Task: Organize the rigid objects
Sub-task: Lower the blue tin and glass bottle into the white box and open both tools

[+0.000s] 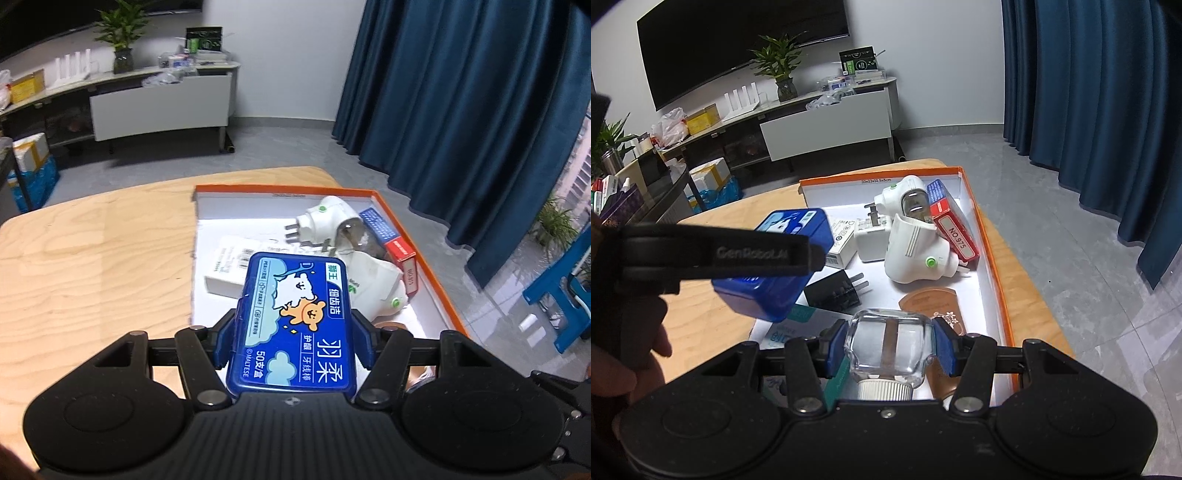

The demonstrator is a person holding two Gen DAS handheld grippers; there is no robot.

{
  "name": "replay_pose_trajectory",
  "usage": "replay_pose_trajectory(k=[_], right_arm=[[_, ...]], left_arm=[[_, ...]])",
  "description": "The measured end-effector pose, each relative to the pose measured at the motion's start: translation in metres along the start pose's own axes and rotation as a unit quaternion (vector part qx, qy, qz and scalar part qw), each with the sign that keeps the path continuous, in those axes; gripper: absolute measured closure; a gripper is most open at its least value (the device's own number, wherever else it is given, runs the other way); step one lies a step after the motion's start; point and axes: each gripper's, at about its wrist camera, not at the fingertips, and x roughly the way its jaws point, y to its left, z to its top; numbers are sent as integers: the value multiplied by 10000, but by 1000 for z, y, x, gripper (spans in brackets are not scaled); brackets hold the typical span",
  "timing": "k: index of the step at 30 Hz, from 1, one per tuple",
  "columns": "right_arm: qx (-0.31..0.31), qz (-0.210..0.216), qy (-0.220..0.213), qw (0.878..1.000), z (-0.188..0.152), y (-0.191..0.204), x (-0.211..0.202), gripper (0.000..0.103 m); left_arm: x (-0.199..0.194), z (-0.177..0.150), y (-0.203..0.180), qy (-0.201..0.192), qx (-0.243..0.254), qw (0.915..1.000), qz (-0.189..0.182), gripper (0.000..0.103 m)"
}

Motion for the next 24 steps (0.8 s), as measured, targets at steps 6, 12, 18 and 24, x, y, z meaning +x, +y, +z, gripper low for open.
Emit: replay_pose_trajectory(k=[6,12,18,24], right_arm=[[-18,-34,-47,10000,-1,-1,-2,32],[73,-140,-167,9997,1,-7,-12,32],[188,-263,-334,9989,3,-16,-27,31],[140,-262,-452,9985,1,-26,-48,23]], left_arm=[[16,6,-2,151,3,9994,-300,40],[14,7,-3,133,-144,9987,-473,35],[-8,8,-8,-25,-147,9992,-367,22],[-54,-1,-12,-203,-199,9994,185,0]])
